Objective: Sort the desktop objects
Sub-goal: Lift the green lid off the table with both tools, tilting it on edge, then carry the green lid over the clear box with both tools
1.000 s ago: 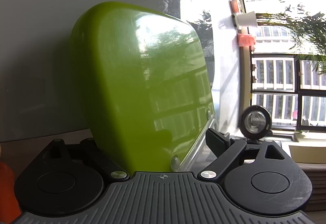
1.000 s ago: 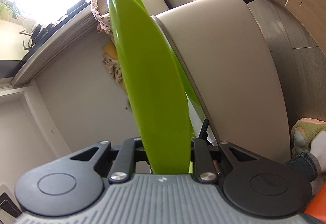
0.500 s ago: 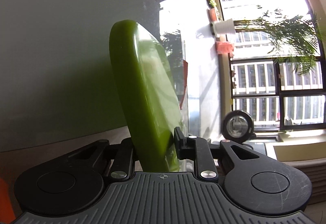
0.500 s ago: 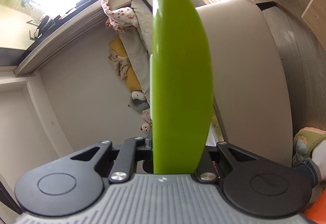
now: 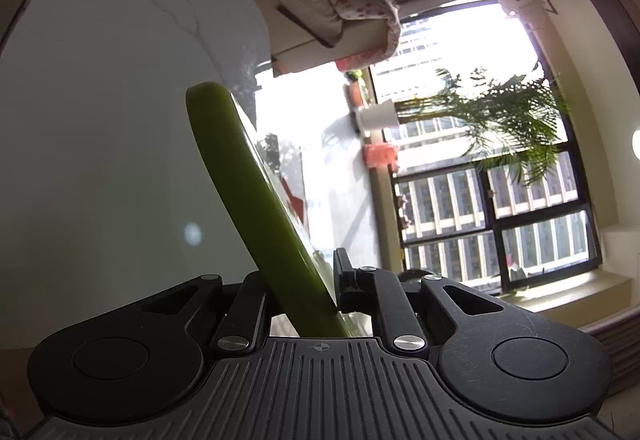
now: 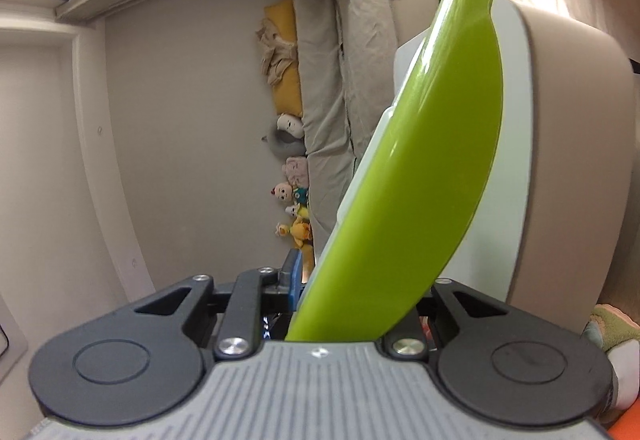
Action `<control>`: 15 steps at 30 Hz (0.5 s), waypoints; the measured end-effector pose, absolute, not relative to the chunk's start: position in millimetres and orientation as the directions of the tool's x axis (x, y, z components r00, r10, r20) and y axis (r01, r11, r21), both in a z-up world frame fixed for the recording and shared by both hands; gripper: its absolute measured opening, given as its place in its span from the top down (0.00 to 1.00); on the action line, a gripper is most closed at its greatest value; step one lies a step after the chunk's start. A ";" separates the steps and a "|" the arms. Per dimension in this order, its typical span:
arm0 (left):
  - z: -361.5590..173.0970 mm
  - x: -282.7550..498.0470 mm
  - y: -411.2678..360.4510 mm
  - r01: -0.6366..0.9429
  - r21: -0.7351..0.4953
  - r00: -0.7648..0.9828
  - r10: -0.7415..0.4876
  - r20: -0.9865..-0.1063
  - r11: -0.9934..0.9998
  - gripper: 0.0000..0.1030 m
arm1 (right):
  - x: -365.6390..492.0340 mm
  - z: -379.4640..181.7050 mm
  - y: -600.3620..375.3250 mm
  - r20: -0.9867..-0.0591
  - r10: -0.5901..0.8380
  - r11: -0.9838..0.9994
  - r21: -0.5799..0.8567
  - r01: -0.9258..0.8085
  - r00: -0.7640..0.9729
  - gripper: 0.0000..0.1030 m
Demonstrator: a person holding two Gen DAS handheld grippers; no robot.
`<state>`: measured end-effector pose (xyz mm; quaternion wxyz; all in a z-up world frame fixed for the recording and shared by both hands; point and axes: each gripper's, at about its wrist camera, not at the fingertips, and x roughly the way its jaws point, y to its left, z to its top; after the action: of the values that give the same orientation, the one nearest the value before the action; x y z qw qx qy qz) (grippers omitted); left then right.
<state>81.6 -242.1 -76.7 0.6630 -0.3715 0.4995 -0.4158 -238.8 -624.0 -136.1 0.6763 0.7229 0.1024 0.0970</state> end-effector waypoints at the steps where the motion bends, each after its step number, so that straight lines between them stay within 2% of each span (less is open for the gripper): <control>1: -69.4 83.4 -234.2 0.186 -0.911 0.171 -0.925 -0.339 0.368 0.87 | -229.2 -123.2 -619.3 0.010 0.304 -0.038 0.999 0.002 0.952 0.77; 4: -35.5 84.9 -192.6 0.222 -0.906 0.267 -0.916 -0.299 0.360 0.85 | -192.2 -90.3 -601.9 0.035 0.390 0.035 0.998 -0.053 0.920 0.76; 9: 4.3 82.8 -90.0 0.260 -0.864 0.446 -0.848 -0.288 0.431 0.81 | -110.7 -59.2 -545.2 0.067 0.561 0.081 0.987 -0.136 0.825 0.76; 15: 9.2 65.4 22.9 0.246 -0.816 0.621 -0.732 -0.281 0.523 0.76 | -15.3 -53.5 -461.4 0.040 0.736 0.095 0.982 -0.162 0.675 0.74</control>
<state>65.4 22.9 9.2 0.8137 -0.3851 0.3150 -0.3004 -15.3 -461.4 -53.5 0.6988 0.5911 0.2429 0.3214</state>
